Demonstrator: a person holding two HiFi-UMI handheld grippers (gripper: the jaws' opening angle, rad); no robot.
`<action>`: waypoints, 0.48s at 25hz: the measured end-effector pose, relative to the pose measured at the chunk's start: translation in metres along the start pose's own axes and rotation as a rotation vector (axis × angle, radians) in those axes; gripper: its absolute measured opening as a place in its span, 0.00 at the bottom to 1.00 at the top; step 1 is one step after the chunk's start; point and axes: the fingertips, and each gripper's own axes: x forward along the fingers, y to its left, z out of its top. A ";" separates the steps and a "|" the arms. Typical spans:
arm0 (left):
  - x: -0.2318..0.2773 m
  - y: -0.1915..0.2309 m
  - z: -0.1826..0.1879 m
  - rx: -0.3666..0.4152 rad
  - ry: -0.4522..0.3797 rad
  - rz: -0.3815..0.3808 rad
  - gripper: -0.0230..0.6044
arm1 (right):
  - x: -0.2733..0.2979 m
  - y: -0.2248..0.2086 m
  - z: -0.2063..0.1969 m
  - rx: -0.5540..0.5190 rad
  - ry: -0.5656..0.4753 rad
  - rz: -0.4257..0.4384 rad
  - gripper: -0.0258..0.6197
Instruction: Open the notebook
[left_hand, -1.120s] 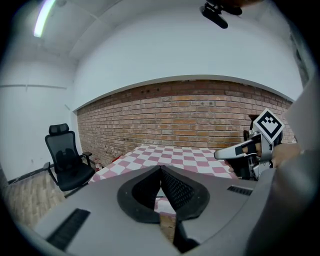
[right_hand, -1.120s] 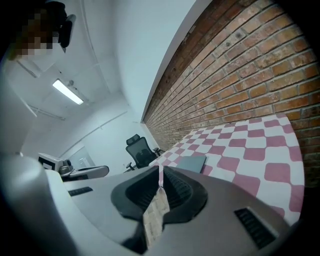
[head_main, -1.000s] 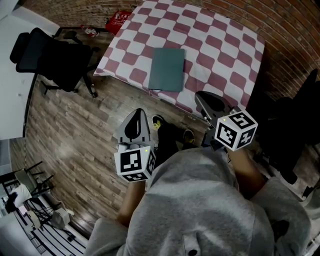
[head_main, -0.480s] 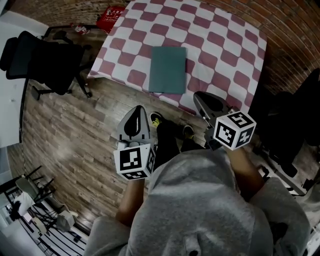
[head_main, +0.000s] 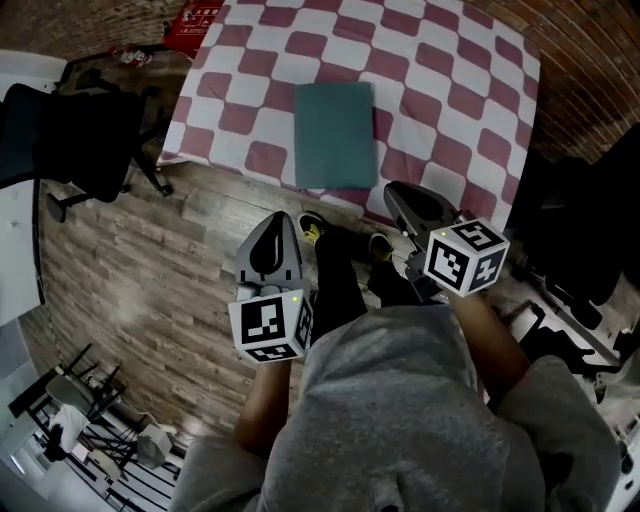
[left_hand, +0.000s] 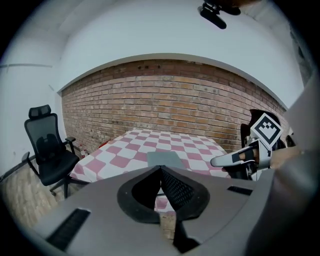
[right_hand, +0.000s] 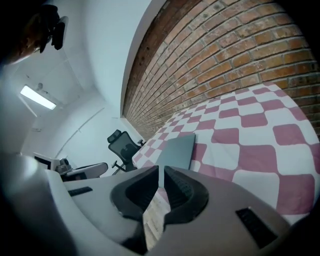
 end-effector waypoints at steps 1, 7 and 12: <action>0.004 0.000 -0.004 0.001 0.014 -0.013 0.05 | 0.003 -0.003 -0.003 0.012 0.004 -0.008 0.11; 0.036 0.003 -0.019 0.000 0.068 -0.067 0.05 | 0.022 -0.022 -0.015 0.098 0.010 -0.043 0.11; 0.060 0.009 -0.038 -0.013 0.117 -0.097 0.05 | 0.034 -0.037 -0.024 0.181 0.004 -0.052 0.11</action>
